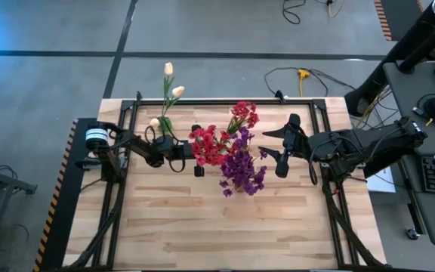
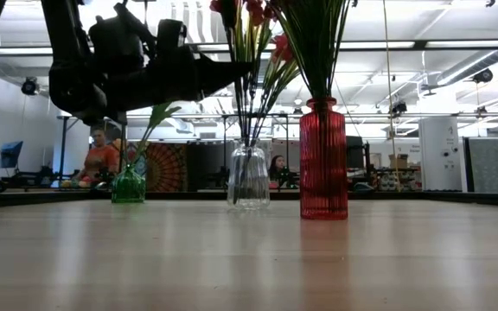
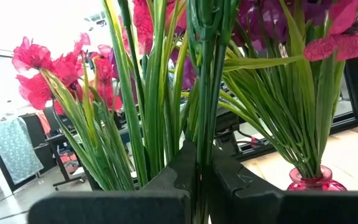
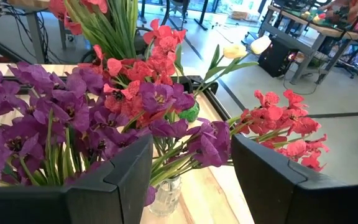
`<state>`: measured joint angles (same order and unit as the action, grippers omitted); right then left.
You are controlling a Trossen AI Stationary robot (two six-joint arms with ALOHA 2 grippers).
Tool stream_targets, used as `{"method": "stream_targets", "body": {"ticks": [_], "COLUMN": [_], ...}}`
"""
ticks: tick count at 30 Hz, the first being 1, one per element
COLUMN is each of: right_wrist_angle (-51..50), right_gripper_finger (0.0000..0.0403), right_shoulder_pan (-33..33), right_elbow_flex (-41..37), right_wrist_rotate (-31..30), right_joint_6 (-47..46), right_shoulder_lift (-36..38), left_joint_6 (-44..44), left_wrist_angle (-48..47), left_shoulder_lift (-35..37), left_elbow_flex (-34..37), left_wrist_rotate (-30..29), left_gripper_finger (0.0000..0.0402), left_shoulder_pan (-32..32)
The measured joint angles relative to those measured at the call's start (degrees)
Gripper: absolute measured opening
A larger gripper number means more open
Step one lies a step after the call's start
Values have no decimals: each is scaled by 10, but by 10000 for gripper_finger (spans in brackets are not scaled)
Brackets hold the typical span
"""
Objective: Sort flowers into vase by color
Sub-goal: Put the red flowers into the transparent vase
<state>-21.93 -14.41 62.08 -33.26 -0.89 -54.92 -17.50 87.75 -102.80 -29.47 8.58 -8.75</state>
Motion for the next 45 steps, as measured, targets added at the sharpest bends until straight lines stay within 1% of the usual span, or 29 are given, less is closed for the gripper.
{"method": "stream_targets", "body": {"ticks": [7,14,20,26,29,34,45], "right_wrist_angle": [0,0,0,0,0,0,0], "right_gripper_finger": [210,210,210,210,210,210,210], "right_shoulder_pan": [0,0,0,0,0,0,0], "right_elbow_flex": [0,0,0,0,0,0,0], "right_wrist_rotate": [0,0,0,0,0,0,1], "right_joint_6": [0,0,0,0,0,0,0], "right_shoulder_lift": [0,0,0,0,0,0,0], "left_joint_6": [2,5,5,29,30,32,50], "left_wrist_angle": [-11,-18,-18,-20,-25,-32,-53], "left_shoulder_lift": [0,0,0,0,0,0,0], "left_elbow_flex": [0,0,0,0,0,0,0], "left_wrist_rotate": [-5,-6,-7,-46,-47,-46,-46], "left_gripper_finger": [1,16,18,20,25,49,133], "left_shoulder_pan": [0,-1,-1,-1,-1,-1,-1]}}
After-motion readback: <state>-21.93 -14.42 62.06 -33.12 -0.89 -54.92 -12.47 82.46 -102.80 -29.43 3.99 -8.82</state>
